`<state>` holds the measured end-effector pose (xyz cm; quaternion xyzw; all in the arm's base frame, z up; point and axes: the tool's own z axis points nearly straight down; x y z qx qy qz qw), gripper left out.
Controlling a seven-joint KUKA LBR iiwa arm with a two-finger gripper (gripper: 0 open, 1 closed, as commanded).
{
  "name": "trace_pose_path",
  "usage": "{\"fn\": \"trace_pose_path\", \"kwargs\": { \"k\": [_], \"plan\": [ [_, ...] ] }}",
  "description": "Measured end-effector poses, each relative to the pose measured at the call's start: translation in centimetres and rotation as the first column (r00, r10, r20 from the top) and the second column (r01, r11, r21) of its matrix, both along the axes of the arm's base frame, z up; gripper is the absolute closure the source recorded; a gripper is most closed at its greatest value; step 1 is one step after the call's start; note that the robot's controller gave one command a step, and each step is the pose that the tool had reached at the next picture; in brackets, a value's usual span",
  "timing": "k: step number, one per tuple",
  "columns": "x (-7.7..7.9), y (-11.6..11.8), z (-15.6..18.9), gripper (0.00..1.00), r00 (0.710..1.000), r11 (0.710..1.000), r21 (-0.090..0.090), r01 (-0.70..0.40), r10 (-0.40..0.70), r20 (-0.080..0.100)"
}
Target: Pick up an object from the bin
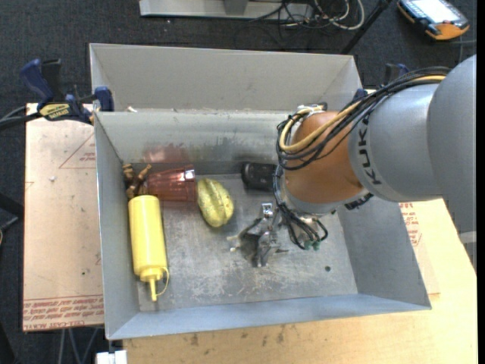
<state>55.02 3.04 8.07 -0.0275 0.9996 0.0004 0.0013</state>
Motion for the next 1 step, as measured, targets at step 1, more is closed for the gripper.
{"fn": "trace_pose_path", "kwargs": {
  "k": [1],
  "plan": [
    [-0.29,-0.48,3.71,1.00,1.000,1.000,0.000,-0.025,0.025,-0.007]
  ]
}}
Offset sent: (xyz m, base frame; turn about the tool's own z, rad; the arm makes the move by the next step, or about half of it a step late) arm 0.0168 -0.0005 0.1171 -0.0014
